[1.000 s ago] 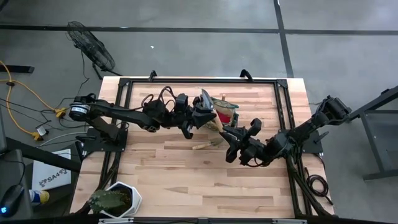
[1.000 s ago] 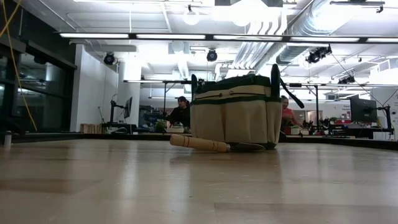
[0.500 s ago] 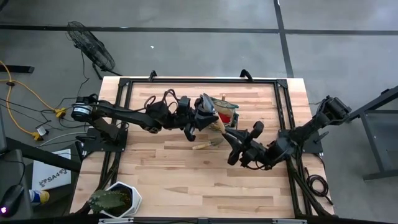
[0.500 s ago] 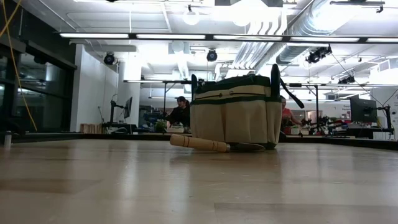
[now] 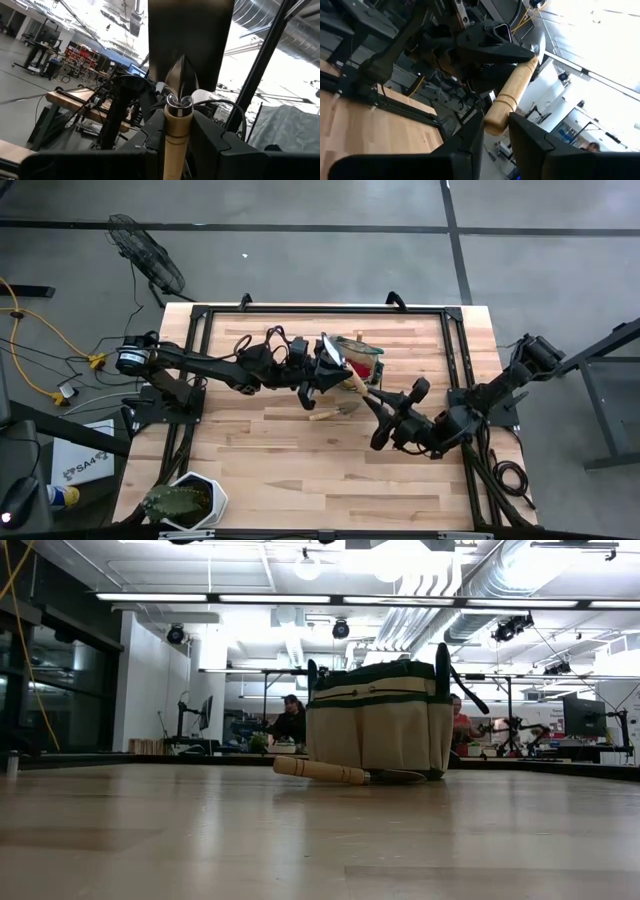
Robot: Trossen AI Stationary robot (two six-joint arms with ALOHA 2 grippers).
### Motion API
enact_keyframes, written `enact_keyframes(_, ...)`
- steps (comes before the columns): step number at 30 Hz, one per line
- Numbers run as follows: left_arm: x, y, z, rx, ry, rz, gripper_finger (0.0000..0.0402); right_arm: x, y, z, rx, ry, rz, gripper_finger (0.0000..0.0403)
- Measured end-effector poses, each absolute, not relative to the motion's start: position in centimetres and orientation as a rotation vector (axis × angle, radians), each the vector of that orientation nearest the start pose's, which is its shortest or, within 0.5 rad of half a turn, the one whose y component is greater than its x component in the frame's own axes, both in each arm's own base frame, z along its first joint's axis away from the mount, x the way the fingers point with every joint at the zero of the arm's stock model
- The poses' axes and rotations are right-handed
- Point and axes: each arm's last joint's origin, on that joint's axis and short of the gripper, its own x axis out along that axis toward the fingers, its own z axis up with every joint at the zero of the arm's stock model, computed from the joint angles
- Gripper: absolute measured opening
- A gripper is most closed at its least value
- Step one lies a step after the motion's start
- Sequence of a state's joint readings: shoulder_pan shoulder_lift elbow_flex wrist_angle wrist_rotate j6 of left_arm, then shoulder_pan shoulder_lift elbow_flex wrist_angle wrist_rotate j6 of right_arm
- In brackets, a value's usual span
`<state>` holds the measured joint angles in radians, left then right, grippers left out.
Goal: Pick & Place Garden tools in Gardening bag
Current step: Put the left brown trowel into the gardening bag
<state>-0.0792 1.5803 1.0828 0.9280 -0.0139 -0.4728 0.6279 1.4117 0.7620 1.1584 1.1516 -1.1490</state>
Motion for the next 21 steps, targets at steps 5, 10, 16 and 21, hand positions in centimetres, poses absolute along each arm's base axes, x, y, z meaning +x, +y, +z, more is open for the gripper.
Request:
enact_keyframes(5, 35.6, -2.8, 34.1, -0.457, -0.413, -0.165, 0.0056, 24.1, 14.2, 30.2, -0.613, -0.005, -0.632, 0.0080)
enact_keyframes(10, 36.0, -2.8, 33.6, -0.441, -0.408, -0.160, 0.0056, 24.0, 14.1, 30.1, -0.499, 0.000, -0.670, 0.0080)
enact_keyframes(16, 36.2, -2.9, 33.3, -0.433, -0.394, -0.164, 0.0056, 23.4, 14.9, 30.0, -0.461, 0.014, -0.674, 0.0080)
enact_keyframes(21, 36.2, -2.9, 33.2, -0.455, -0.395, -0.181, 0.0056, 22.6, 15.8, 30.0, -0.530, 0.064, -0.671, 0.0081)
